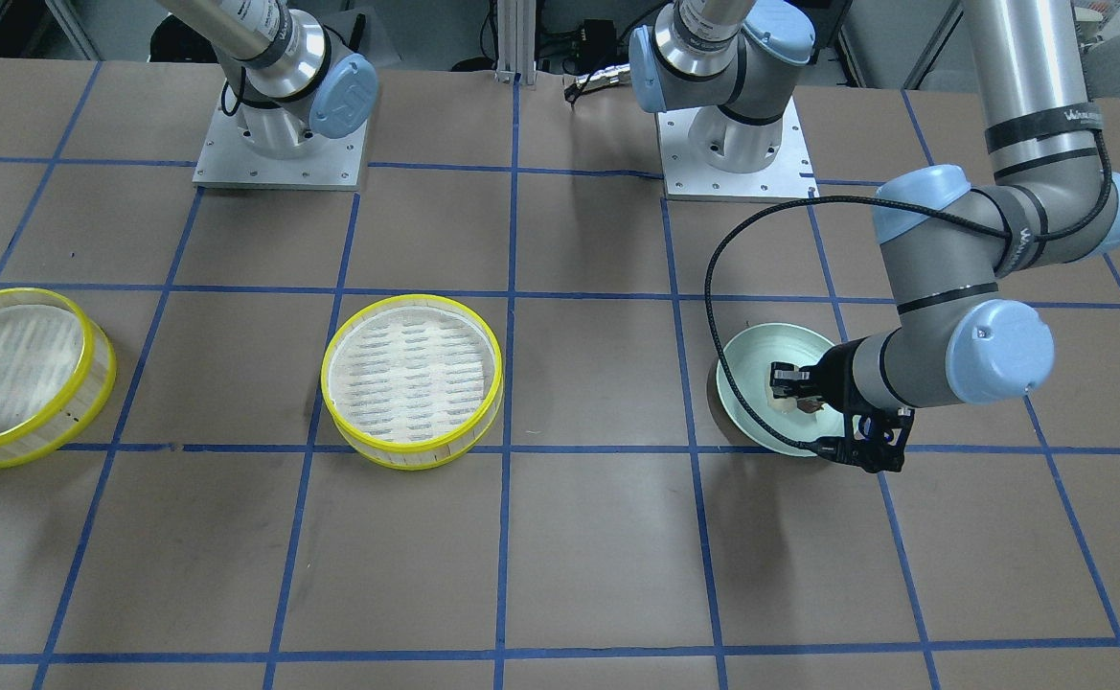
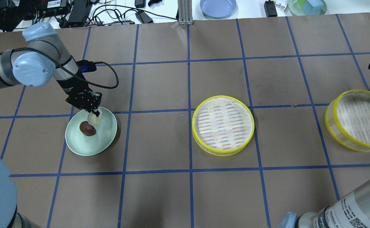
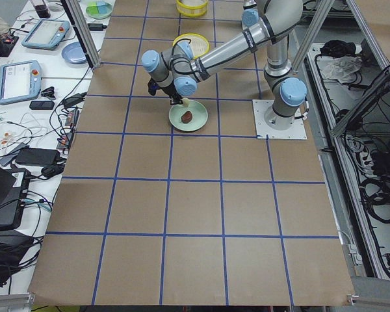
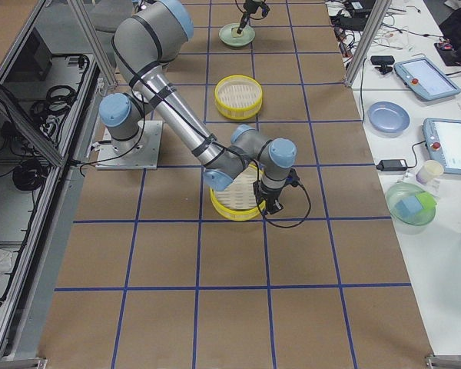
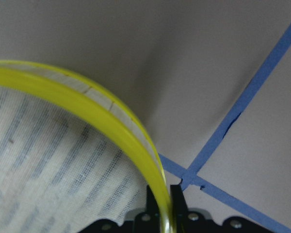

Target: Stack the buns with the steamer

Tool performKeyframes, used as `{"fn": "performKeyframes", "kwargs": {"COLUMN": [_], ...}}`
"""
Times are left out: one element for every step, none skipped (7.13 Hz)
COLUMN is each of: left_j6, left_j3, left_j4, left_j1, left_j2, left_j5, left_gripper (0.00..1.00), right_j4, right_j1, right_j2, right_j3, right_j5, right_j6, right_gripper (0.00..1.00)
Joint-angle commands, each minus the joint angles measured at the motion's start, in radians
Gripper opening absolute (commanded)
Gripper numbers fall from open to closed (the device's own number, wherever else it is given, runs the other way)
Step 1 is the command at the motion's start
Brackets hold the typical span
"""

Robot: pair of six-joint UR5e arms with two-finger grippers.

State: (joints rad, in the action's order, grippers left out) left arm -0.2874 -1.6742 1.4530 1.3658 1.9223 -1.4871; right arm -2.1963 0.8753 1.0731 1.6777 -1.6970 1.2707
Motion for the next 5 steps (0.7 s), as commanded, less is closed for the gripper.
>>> {"fn": "performKeyframes", "kwargs": {"left_j6": [0.272, 0.404, 0.498, 0.583, 0.649], "left_j3": [0.082, 0.103, 0.106, 0.102, 0.091], "left_j4": [0.007, -0.015, -0.073, -0.11, -0.184], "left_j1": [0.108, 0.175, 0.224, 0.281, 0.355], "left_j2": [-0.04, -0.039, -0.033, -0.025, -0.005], "left_j5": [0.106, 0.176, 0.253, 0.298, 0.348], "left_gripper": [0.0, 0.0, 0.0, 0.0, 0.0], "right_j4": [0.053, 0.149, 0.209, 0.287, 0.379], "right_j1": [-0.001, -0.001, 0.01, 0.03, 0.083], "right_j2": [0.036, 0.088, 0.158, 0.213, 0.252], "right_j3": [-0.003, -0.018, -0.025, -0.024, -0.027], "right_j5": [0.0, 0.005, 0.014, 0.031, 0.027], "right_j6": [0.001, -0.001, -0.034, -0.135, -0.233], "right_gripper": [0.0, 0.0, 0.0, 0.0, 0.0]}}
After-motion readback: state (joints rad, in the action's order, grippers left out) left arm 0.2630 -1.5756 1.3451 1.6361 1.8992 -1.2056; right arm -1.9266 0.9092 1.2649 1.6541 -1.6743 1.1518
